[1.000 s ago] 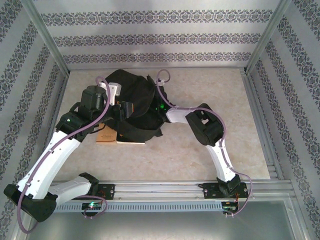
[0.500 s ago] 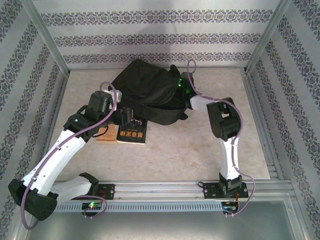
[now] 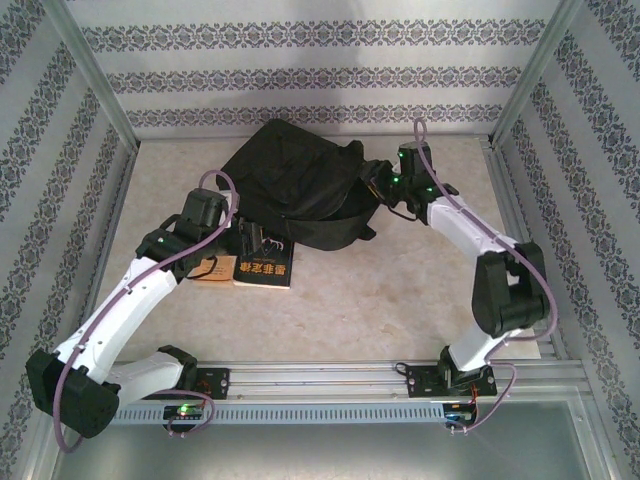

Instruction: Pack the student bag

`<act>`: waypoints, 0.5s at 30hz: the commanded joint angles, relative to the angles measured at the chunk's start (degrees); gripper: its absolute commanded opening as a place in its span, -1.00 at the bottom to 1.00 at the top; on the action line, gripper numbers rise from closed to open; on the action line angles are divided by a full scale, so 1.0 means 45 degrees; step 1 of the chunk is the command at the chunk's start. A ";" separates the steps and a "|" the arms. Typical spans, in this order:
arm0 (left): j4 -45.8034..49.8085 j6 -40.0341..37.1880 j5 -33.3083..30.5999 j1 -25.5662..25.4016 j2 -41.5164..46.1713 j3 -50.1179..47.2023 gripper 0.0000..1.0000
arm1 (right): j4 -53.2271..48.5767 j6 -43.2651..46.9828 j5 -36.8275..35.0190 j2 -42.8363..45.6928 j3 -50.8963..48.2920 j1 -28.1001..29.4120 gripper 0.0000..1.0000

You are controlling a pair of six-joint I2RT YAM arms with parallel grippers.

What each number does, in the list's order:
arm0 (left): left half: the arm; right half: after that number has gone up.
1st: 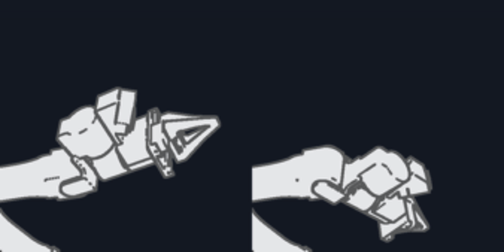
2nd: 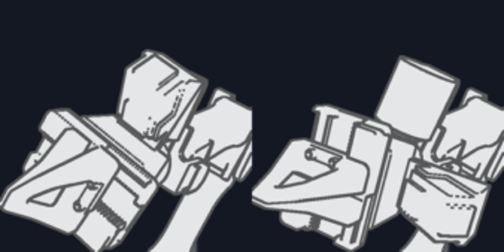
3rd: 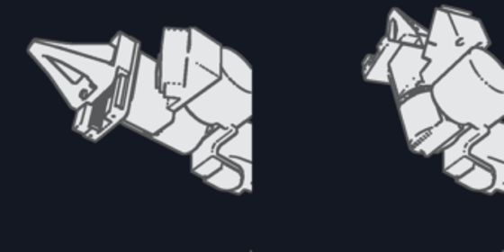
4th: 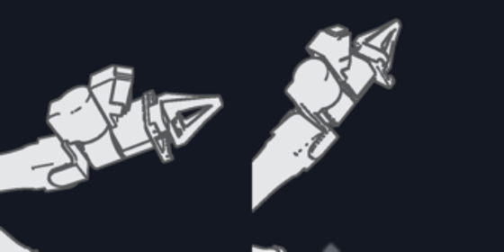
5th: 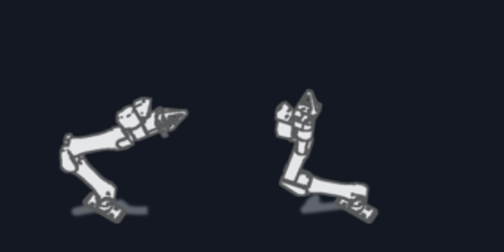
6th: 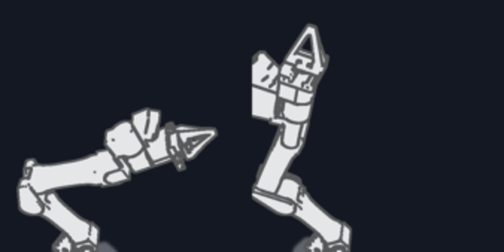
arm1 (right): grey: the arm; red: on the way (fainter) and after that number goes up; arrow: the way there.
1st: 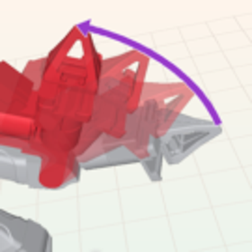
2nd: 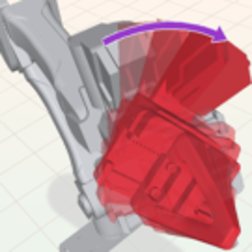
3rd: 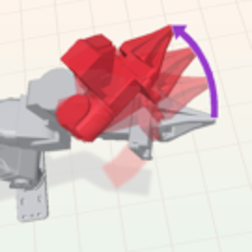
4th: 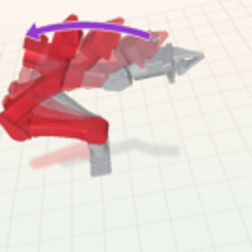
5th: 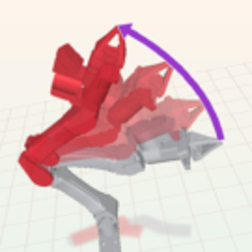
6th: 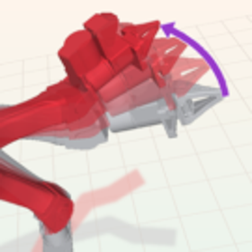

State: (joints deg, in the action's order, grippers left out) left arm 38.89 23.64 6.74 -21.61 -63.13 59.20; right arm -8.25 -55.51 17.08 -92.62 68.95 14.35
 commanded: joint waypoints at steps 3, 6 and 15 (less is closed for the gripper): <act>-0.0098 0.0649 -0.0127 0.0311 -0.0218 -0.0182 0.34 | -0.3176 0.2578 -0.3748 0.2475 -0.0355 0.0528 -0.05; -0.0823 0.1289 0.0673 0.0311 -0.0872 -0.0612 0.31 | -0.3337 0.3633 -0.4426 0.3485 -0.0794 0.1485 -0.06; -0.3176 0.2568 0.0784 -0.0869 -0.4024 -0.1367 0.31 | -0.2953 0.4667 -0.3149 0.4332 -0.2029 0.3710 -0.07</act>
State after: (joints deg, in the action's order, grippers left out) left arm 30.28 32.08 10.31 -23.75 -79.31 53.82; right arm -20.75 -37.43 1.19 -72.93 61.25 29.80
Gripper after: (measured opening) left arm 0.656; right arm 0.468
